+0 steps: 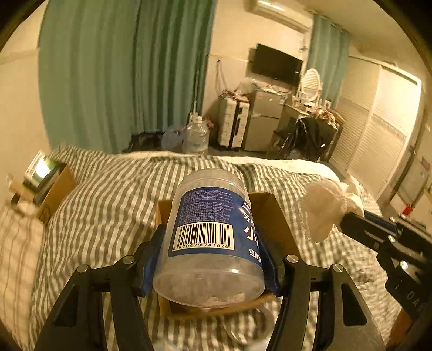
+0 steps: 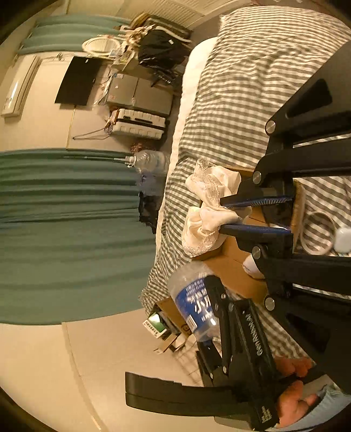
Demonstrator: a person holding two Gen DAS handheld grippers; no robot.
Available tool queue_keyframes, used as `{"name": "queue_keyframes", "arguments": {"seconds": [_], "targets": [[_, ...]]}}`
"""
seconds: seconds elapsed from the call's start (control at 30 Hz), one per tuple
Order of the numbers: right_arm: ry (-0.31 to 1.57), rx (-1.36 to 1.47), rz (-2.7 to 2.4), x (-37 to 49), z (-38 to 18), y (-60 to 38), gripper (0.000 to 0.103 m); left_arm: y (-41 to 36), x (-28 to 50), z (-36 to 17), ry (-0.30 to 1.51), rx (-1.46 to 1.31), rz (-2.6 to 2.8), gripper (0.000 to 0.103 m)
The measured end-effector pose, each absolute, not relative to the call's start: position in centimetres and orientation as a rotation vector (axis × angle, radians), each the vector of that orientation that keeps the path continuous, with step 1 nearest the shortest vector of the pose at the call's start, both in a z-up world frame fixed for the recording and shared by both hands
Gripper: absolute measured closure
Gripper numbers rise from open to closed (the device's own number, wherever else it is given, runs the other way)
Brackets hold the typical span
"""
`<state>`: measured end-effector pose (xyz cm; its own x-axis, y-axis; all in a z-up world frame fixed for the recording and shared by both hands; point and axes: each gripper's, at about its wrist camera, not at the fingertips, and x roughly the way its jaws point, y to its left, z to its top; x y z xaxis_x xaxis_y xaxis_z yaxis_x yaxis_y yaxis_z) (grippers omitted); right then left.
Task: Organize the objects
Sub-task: 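Lower the jar and cloth into the box and open both grippers, then grasp the white bunny figurine with the left gripper while the right gripper grasps the earbud case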
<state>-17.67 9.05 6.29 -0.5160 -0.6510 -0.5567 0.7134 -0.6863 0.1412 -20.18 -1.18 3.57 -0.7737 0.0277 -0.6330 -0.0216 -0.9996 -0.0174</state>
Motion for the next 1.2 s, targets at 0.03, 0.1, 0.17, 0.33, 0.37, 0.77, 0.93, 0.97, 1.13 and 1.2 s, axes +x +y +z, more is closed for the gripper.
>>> {"name": "queue_keyframes", "arguments": {"seconds": [0.03, 0.1, 0.17, 0.33, 0.37, 0.77, 0.93, 0.97, 1.13, 1.2], "targets": [[0.138, 0.766, -2.205, -18.2, 5.7, 8.6, 0.091, -1.1, -20.7, 2.7, 0.014, -1.051, 2.937, 0.04], [0.145, 0.812, -2.202, -19.6, 3.6, 7.5, 0.091, -0.7, -21.2, 1.1, 0.03, -1.07, 2.932, 0.04], [0.128, 0.852, -2.18, -20.7, 1.8, 7.0, 0.091, -0.7, -21.7, -0.8, 0.035, -1.113, 2.911, 0.04], [0.098, 0.888, -2.139, -21.6, -1.0, 6.2, 0.073, -0.7, -21.6, -2.7, 0.013, -1.163, 2.881, 0.039], [0.097, 0.883, -2.139, -21.3, -0.9, 6.3, 0.062, -0.8, -21.4, -2.7, 0.008, -1.17, 2.871, 0.038], [0.066, 0.818, -2.266, -16.1, 5.6, 12.8, 0.034, -1.8, -13.2, 2.5, 0.016, -1.133, 3.037, 0.003], [0.076, 0.854, -2.301, -12.4, 5.3, 15.5, 0.034, -1.5, -9.2, 1.9, -0.004, -1.159, 3.071, 0.003], [0.081, 0.863, -2.306, -11.7, 4.9, 15.7, 0.034, -1.4, -8.4, 1.5, -0.018, -1.164, 3.064, 0.003], [0.126, 0.937, -2.31, -9.6, 1.3, 15.8, 0.034, -0.2, -6.4, -2.3, -0.007, -1.261, 3.037, 0.003], [0.173, 0.965, -2.359, -9.3, -0.7, 15.6, 0.034, 0.8, -5.8, -4.1, 0.091, -1.262, 3.035, 0.003]]}}
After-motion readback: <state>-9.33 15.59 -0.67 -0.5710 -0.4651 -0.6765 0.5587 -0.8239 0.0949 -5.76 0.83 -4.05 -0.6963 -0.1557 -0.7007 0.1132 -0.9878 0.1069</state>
